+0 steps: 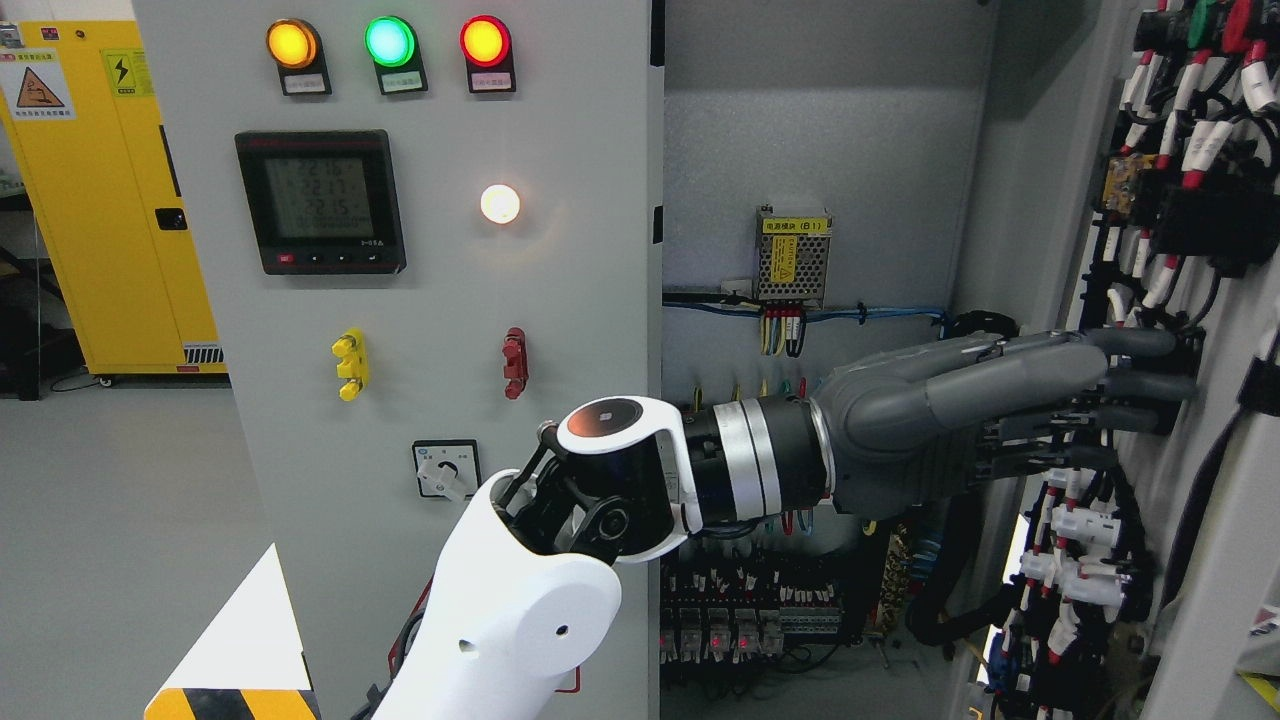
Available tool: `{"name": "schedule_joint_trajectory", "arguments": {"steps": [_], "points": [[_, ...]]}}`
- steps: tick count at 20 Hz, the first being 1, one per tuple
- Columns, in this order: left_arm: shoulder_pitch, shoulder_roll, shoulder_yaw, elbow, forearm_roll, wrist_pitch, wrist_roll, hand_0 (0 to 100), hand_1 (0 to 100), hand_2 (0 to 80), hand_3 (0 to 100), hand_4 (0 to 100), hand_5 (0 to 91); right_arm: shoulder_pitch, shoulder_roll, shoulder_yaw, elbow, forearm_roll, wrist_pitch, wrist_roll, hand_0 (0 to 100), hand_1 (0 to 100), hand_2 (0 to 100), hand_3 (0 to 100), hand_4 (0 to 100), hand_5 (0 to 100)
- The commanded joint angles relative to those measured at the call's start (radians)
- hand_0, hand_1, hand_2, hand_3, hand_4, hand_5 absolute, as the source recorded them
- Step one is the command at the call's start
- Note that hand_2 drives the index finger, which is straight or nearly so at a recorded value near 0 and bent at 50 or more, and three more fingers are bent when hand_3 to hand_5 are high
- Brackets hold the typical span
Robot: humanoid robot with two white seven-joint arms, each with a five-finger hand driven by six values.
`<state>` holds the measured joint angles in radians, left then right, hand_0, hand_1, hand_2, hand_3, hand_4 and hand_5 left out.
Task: Open door with both hands
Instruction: 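Pull the button door outward with the left hand, swinging it open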
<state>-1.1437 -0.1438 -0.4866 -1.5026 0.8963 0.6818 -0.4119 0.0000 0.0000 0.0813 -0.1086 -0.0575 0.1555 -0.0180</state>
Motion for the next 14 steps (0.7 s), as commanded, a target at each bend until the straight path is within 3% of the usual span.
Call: {"name": "schedule_joint_trajectory", "arguments": {"steps": [1,3,14], "points": [[0.004,-0.02,-0.083,-0.054,0.055,-0.01,0.033,12,56,0.0,0,0,0.0,-0.002,-0.017,0.0,0.001,0.001,0.001,0.0,0,50,4,0,0,0],[0.002,-0.02,-0.083,-0.054,0.085,-0.01,0.033,12,56,0.0,0,0,0.0,-0.002,-0.017,0.0,0.001,0.001,0.001,0.0,0,50,4,0,0,0],[-0.007,-0.022,-0.118,-0.053,0.111,-0.013,0.035,12,56,0.0,0,0,0.0,-0.002,-0.018,0.0,0.0,0.001,0.003,0.0,0,50,4,0,0,0]]}}
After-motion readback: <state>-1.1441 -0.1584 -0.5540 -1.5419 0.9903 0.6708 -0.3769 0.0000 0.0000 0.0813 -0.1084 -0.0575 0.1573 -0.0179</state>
